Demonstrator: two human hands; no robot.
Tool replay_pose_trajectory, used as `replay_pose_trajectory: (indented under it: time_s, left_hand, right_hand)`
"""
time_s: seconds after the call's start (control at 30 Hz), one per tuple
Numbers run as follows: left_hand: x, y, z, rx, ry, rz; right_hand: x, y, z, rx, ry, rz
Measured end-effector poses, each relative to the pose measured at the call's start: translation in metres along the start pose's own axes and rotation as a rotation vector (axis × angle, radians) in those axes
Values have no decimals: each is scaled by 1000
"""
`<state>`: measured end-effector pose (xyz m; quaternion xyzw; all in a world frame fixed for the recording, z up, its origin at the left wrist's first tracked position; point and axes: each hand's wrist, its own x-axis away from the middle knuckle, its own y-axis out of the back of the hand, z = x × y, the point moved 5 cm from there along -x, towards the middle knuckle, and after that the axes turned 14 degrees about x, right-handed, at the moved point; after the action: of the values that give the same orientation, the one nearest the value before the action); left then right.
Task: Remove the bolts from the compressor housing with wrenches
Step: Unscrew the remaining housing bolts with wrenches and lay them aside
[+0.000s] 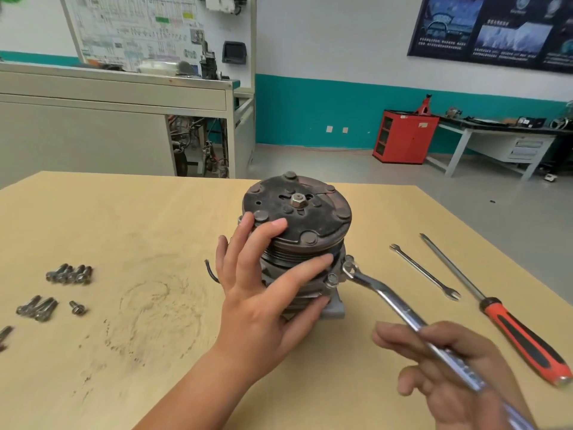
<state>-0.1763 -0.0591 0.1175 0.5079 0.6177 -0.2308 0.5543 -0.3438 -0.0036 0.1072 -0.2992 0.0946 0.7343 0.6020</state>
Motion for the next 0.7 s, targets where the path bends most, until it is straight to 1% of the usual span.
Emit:
replay_pose_trajectory:
  time_s: [0.03, 0.07, 0.13, 0.17, 0.2, 0.23, 0.27, 0.3, 0.37, 0.43, 0.47, 0.5, 0.6, 0.63, 0.67, 0.7]
  left_hand:
    - [0, 0, 0, 0, -2, 3]
    - [0, 0, -1, -1, -5, 6]
    - [-1, 0, 0, 2, -9, 7]
    - [-1, 0, 0, 5, -11, 7]
    - [0, 0, 0, 7, -12, 7]
    - [0, 0, 0, 8, -14, 7]
    - [0, 0, 1, 11, -14, 7]
    - [0, 0, 1, 15, -13, 7]
    - [1, 0, 0, 28, -9, 9]
    - [1, 0, 0, 47, 0, 8]
    - [1, 0, -1, 54, 7, 6]
    - [0, 1, -1, 59, 15, 6]
    - [0, 1, -2, 56, 28, 10]
    - [0, 1, -2, 54, 27, 12]
    - [0, 1, -2, 53, 25, 15]
    - [0, 1, -2, 53, 22, 15]
  right_hand:
    - [-1, -8, 3, 147, -16, -50]
    - [2, -11, 4, 267, -73, -116]
    - [10, -13, 1, 355, -218, -198]
    - [12, -17, 1, 418, -242, -188]
    - [9, -21, 5, 511, -227, -144]
    - [3, -27, 9, 544, -220, -122]
    - [-3, -28, 11, 556, -187, -86]
    - [-6, -24, 13, 510, -151, -87]
    - [-20, -4, 16, 424, -74, -239]
    - [-42, 25, 6, 396, -105, -440]
    - [-57, 37, -2, 433, -156, -488]
    - [-72, 43, -11, 487, -216, -469]
    - [-107, 44, -38, 577, -395, -200]
    - [-115, 41, -43, 561, -444, -153]
    - [-121, 40, -45, 494, -463, -132]
    - [-125, 37, -43, 363, -450, -124]
